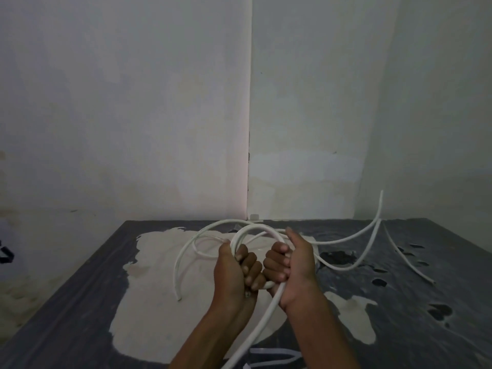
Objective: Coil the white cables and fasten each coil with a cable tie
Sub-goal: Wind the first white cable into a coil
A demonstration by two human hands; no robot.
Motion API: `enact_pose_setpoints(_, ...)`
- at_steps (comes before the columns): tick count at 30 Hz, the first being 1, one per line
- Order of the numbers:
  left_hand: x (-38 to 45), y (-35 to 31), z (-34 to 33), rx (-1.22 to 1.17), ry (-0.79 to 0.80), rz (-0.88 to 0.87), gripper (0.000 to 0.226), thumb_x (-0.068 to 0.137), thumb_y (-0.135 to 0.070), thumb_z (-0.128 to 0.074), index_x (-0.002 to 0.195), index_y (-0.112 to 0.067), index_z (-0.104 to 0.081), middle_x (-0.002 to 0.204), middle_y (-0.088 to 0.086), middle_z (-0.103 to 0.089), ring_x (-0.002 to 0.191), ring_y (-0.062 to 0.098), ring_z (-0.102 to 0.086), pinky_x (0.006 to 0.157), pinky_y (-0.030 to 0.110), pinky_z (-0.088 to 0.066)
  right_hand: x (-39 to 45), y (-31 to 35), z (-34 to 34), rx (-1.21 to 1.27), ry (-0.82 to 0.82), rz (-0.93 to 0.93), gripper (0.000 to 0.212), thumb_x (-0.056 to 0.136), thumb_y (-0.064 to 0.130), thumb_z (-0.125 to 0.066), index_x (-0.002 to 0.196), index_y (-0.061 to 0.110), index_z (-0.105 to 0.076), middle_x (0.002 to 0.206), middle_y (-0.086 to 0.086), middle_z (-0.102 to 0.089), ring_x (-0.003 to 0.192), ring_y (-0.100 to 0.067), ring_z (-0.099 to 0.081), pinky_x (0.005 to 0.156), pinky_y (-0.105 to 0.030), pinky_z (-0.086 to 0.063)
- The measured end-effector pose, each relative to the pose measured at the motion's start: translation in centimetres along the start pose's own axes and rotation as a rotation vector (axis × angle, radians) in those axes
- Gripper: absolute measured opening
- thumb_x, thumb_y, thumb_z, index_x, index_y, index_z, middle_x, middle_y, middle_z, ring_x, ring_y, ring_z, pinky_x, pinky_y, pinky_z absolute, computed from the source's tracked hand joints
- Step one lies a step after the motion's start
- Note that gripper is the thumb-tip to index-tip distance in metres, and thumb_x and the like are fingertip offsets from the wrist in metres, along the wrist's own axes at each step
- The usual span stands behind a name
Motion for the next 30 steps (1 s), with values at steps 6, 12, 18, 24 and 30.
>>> enact_pose_setpoints(6, -0.5, -0.1, -0.2, -0.090, 0.030, -0.022, 0.057, 0.098, -0.049, -0.034, 0.051, -0.015, -0.037, 0.039, 0.000, -0.026, 0.028, 0.008, -0.021, 0.028, 0.013, -0.018, 0.1, -0.3, -0.1, -0.041, -0.008, 0.014, 0.053, 0.094, 0.042, -0.049, 0.048, 0.017, -0.039, 0.034, 0.004, -0.026, 0.024, -0.006, -0.021, 0.026, -0.011, -0.016)
enact_pose_setpoints(12, -0.3, -0.7, 0.2, -0.172, 0.013, 0.014, 0.058, 0.094, -0.052, -0.037, 0.047, -0.017, -0.036, 0.037, -0.003, -0.024, 0.027, 0.007, -0.019, 0.031, 0.013, -0.011, -0.6, -1.0, -0.5, -0.001, 0.134, 0.013, 0.048, 0.093, 0.040, -0.053, 0.052, 0.017, -0.042, 0.039, 0.005, -0.025, 0.027, -0.006, -0.019, 0.027, -0.014, -0.016)
enact_pose_setpoints(18, 0.8, -0.5, 0.7, -0.026, 0.016, -0.002, 0.051, 0.099, -0.043, -0.031, 0.057, -0.015, -0.040, 0.043, -0.001, -0.030, 0.033, 0.009, -0.028, 0.033, 0.018, -0.028, 0.5, -0.5, 0.1, -0.007, 0.047, 0.027, 0.049, 0.096, 0.034, -0.049, 0.051, 0.019, -0.038, 0.038, 0.005, -0.022, 0.027, -0.006, -0.017, 0.027, -0.012, -0.015)
enact_pose_setpoints(24, 2.3, -1.8, 1.2, 0.603, -0.017, -0.090, 0.054, 0.101, -0.042, -0.022, 0.077, -0.008, -0.056, 0.051, 0.004, -0.061, 0.048, 0.017, -0.059, 0.051, 0.029, -0.051, 2.5, 1.3, 0.0, 0.043, 0.074, 0.043, 0.049, 0.097, 0.032, -0.047, 0.051, 0.020, -0.035, 0.035, 0.006, -0.021, 0.024, -0.006, -0.017, 0.025, -0.011, -0.014)
enact_pose_setpoints(30, -3.0, -5.9, 1.9, 1.194, -0.023, -0.517, 0.028, 0.089, -0.051, -0.048, 0.077, -0.027, -0.057, 0.070, -0.007, -0.062, 0.066, 0.003, -0.058, 0.069, 0.025, -0.049, 5.2, 3.5, 0.8, 0.291, 0.063, 0.101, 0.057, 0.099, 0.034, -0.039, 0.044, 0.020, -0.036, 0.033, 0.006, -0.021, 0.023, -0.006, -0.017, 0.024, -0.011, -0.012)
Point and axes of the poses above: each hand's wrist, its own x-axis towards the middle knuckle, its own z-axis out of the back of the hand, y = z × x, the point moved 5 cm from there along x, towards the middle knuckle
